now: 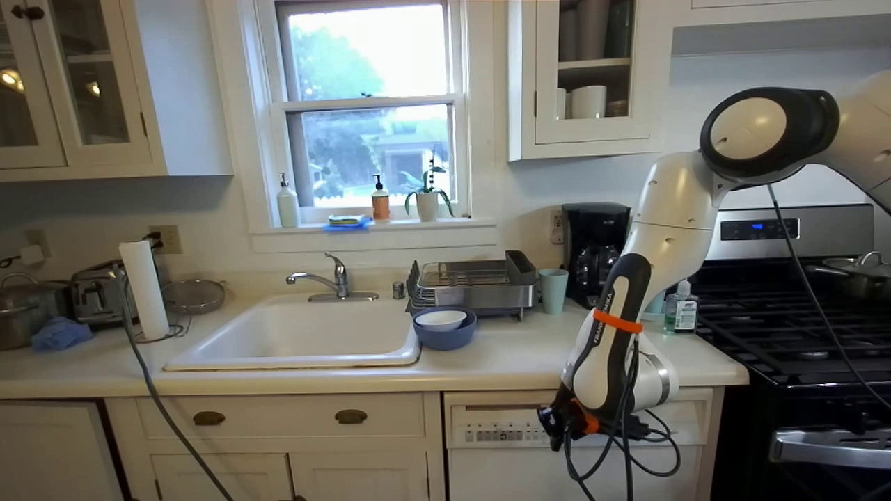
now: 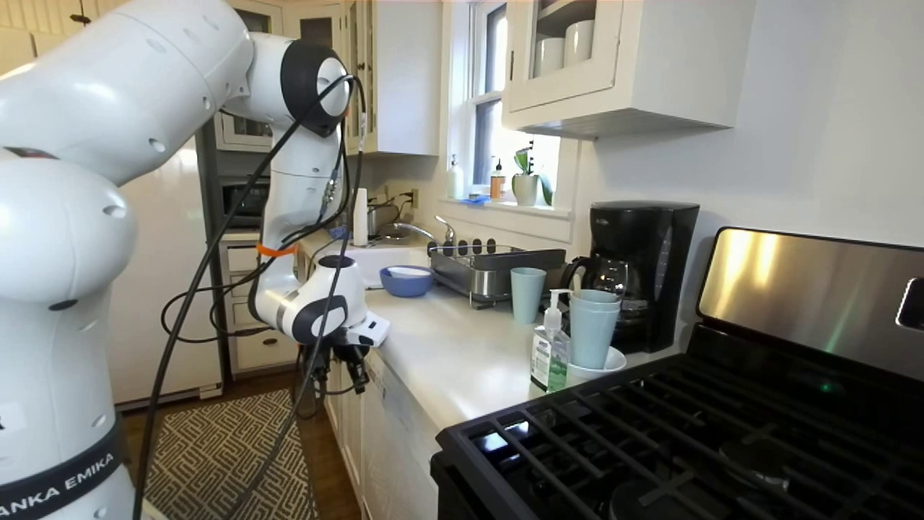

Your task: Press the button on the dishwasher

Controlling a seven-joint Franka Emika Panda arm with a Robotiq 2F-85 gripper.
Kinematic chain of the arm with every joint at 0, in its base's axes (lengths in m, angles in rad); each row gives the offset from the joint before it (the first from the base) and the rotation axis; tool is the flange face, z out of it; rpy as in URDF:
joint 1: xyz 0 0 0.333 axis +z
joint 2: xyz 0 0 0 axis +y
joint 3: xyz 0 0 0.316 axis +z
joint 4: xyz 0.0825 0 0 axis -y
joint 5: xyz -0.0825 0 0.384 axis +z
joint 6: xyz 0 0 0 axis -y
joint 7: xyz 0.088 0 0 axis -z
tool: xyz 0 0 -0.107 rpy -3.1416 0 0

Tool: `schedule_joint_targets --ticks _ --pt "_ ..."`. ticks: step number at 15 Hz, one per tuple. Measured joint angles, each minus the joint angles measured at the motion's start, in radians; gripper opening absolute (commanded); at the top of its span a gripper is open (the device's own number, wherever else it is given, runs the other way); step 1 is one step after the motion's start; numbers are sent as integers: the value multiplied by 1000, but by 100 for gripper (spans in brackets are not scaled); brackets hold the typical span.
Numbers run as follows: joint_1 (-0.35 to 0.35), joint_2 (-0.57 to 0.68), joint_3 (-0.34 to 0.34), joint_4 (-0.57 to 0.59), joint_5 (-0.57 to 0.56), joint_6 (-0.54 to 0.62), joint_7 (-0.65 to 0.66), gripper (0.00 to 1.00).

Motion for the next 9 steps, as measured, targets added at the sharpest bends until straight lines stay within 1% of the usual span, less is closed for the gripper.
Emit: schedule_joint_targets --ticks 5,9 --pt "1 37 0 26 0 60 0 0" --pt "1 63 -1 56 9 73 0 0"
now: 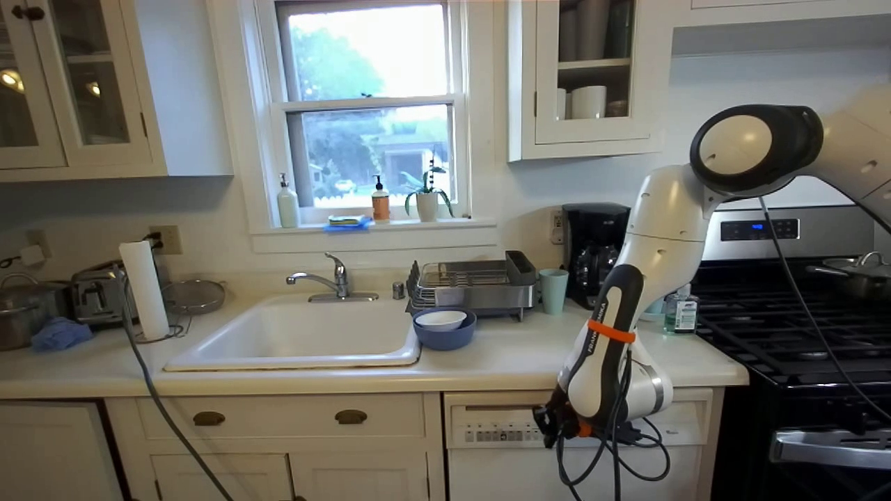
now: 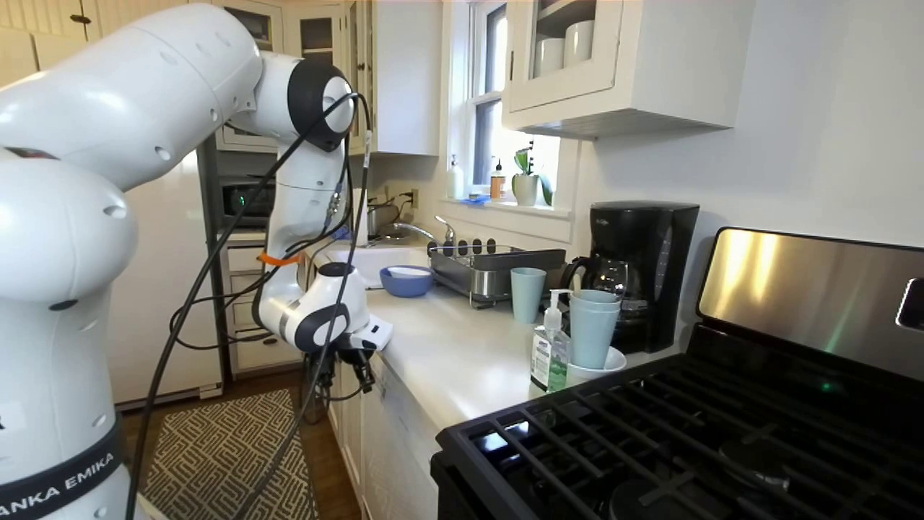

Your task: Press the button on the dishwasher

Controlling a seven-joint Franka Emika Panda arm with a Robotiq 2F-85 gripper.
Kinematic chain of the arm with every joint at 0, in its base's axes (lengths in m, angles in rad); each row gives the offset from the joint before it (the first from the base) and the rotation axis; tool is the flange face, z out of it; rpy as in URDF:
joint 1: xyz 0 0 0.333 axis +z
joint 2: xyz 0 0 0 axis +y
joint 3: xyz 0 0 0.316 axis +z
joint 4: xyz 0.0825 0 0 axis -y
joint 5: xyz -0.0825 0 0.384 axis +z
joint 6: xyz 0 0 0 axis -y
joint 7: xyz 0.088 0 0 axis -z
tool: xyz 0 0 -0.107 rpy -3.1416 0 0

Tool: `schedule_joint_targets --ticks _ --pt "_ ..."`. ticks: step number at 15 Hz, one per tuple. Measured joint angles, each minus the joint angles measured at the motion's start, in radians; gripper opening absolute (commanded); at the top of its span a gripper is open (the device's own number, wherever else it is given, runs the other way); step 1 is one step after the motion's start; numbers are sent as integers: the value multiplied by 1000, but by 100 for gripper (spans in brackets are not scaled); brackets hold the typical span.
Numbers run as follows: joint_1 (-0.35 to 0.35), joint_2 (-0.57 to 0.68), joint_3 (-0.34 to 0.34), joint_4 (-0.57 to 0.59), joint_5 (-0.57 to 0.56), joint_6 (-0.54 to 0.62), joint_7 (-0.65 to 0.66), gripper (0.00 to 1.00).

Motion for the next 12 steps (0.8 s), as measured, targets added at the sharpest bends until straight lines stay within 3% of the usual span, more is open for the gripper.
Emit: schedule_joint_targets --ticks 12 --pt "32 42 -26 39 54 28 0 0"
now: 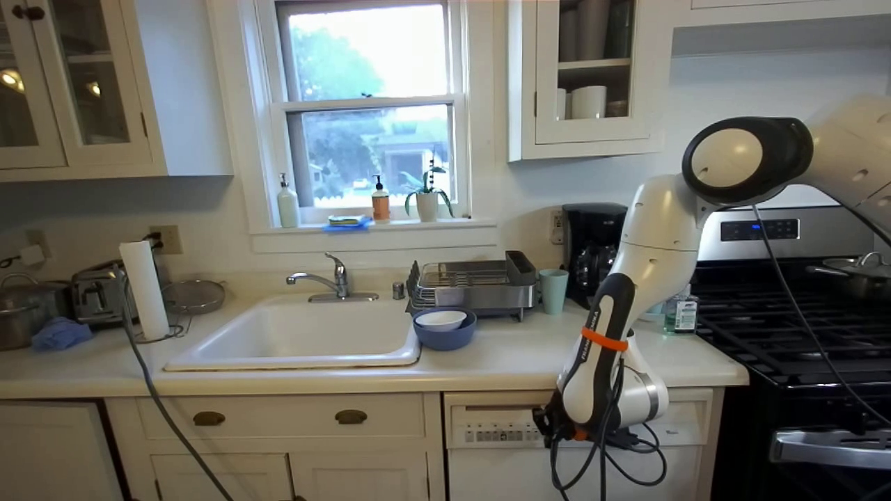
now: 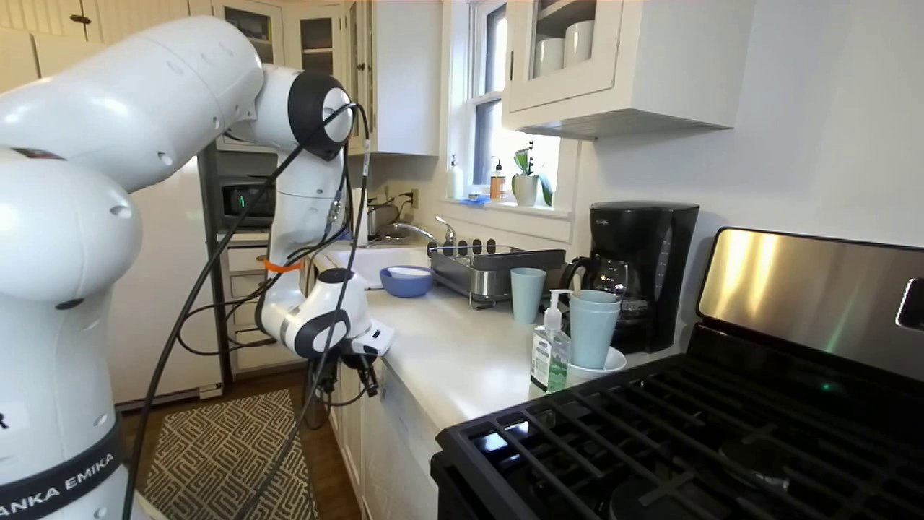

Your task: Press the button on the dishwasher

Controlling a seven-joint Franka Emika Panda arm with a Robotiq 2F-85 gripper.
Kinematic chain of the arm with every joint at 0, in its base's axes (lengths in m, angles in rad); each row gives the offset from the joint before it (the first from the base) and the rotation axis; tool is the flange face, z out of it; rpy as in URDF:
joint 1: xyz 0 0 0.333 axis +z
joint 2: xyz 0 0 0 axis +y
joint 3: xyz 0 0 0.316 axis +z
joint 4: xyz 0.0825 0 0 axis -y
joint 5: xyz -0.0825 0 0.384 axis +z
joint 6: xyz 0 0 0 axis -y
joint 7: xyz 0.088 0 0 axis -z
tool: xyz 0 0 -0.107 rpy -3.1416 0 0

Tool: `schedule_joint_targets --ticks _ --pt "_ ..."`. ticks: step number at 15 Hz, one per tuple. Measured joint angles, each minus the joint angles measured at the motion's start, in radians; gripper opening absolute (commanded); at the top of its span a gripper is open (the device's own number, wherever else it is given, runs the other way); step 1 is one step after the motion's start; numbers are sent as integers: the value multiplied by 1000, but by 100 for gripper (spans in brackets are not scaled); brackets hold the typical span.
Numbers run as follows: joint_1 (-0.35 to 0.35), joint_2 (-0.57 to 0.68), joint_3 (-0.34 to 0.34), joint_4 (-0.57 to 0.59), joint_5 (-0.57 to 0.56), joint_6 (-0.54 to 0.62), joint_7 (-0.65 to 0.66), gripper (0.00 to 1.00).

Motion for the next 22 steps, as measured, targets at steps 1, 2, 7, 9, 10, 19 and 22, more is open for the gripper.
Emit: schedule_joint_targets --ticks 1,2,7,9,10,19,22 --pt "1 1 0 1 3 5 0 0" --pt "2 3 0 1 7 10 0 0" --pt "5 15 1 5 28 44 3 0" --pt "6 19 5 11 42 45 8 0" --pt "7 20 7 14 51 45 10 0" --pt "108 46 -40 57 193 75 23 0" --pt "200 50 -103 73 259 55 13 0"
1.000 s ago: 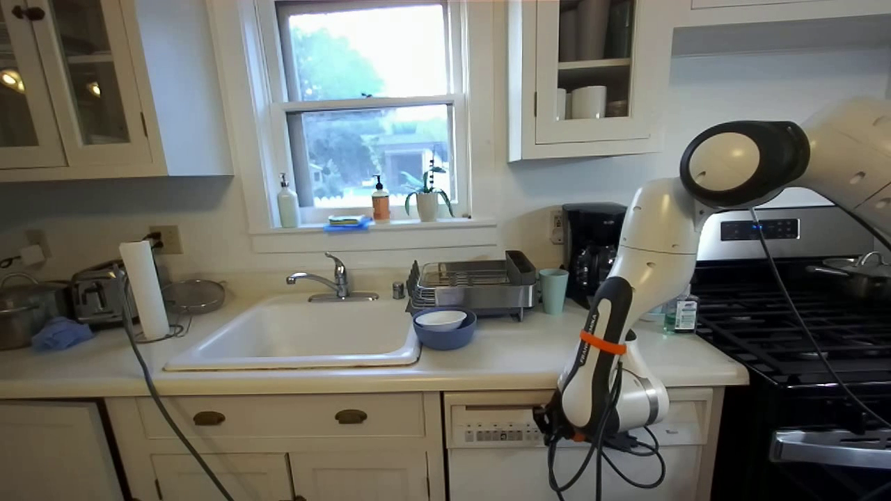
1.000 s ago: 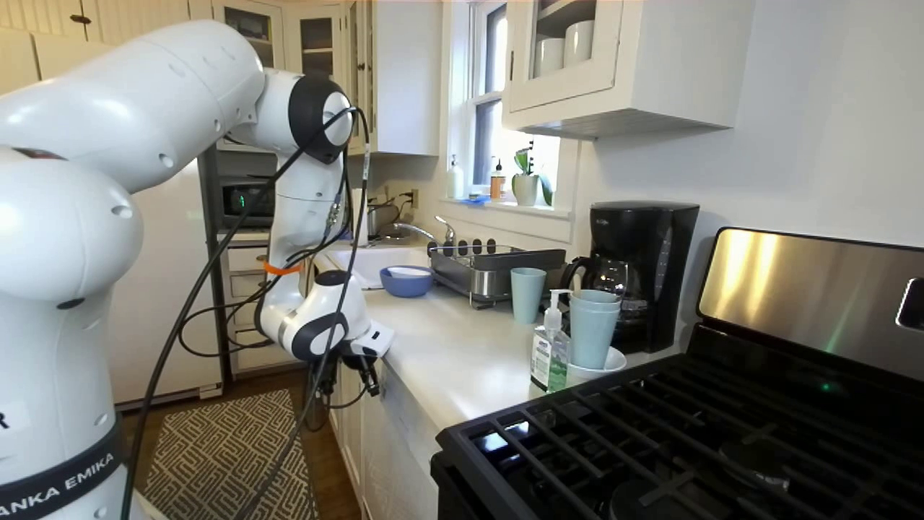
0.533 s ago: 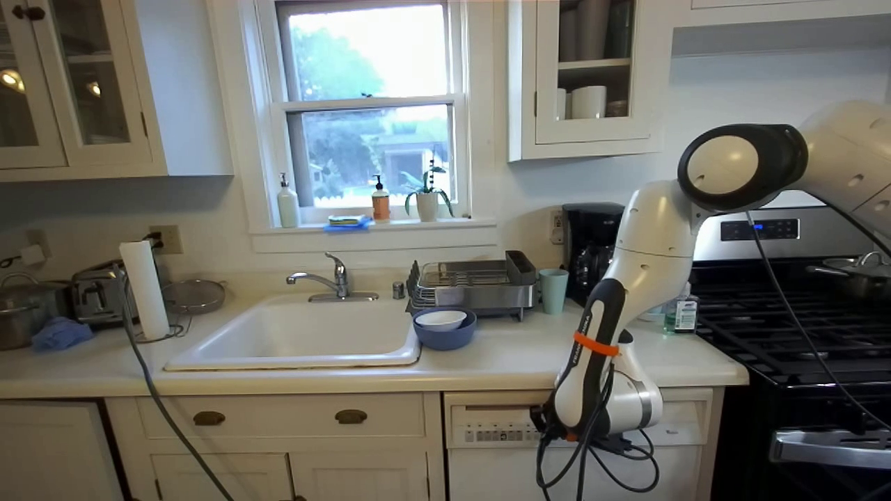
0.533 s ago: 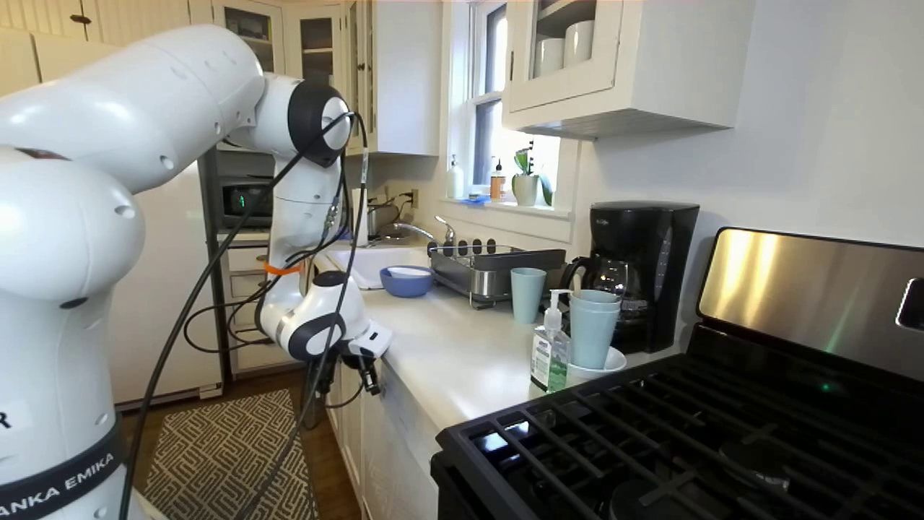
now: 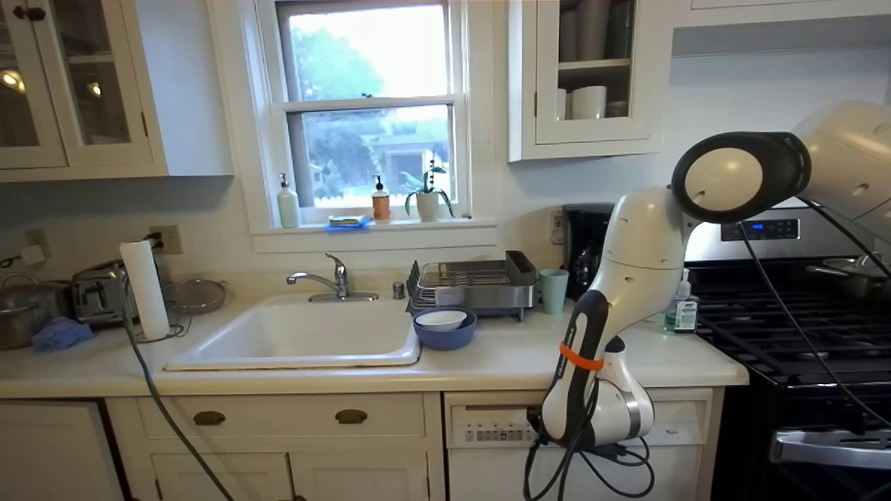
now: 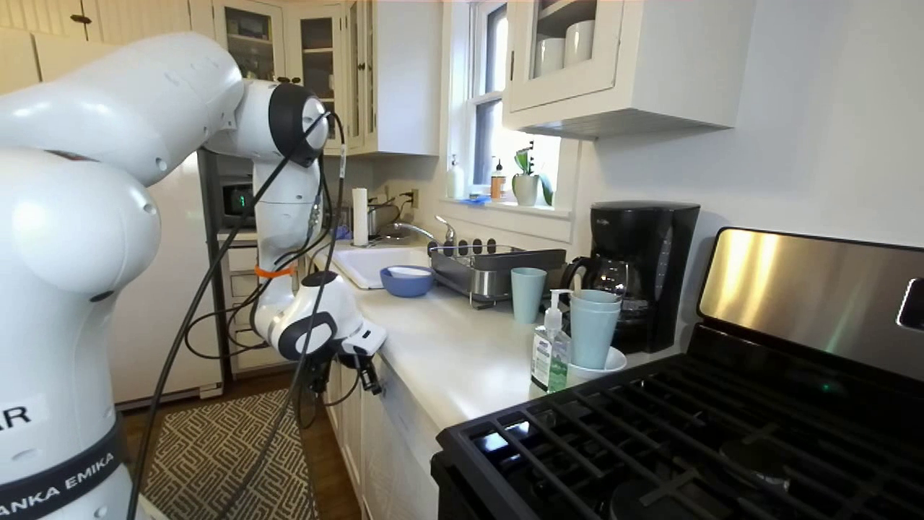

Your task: Press the button on the dishwasher

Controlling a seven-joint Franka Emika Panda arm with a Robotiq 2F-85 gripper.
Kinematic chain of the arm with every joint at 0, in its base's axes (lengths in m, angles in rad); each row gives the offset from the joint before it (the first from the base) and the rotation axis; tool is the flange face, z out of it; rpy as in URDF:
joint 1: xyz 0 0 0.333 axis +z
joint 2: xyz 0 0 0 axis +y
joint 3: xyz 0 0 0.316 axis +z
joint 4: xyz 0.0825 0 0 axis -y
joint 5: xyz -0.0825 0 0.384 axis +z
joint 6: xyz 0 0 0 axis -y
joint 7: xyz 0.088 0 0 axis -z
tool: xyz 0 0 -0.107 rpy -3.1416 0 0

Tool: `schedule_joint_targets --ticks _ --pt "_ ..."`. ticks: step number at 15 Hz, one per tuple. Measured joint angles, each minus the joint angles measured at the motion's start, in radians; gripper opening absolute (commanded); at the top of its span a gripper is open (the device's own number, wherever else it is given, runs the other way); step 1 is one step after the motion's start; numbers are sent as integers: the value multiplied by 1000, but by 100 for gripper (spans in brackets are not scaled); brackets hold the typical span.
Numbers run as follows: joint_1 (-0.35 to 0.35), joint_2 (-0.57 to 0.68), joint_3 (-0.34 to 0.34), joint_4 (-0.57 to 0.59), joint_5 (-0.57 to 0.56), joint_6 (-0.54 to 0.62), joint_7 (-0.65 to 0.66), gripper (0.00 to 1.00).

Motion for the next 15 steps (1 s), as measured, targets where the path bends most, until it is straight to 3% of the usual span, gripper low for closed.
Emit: schedule_joint_targets --ticks 3,10,12,15 --pt "127 0 -107 15 49 -71 -22 0" --pt "503 38 -461 36 58 -343 -9 0" --pt "545 52 -499 39 44 -372 9 0" --pt "554 55 -512 41 17 -387 31 0"
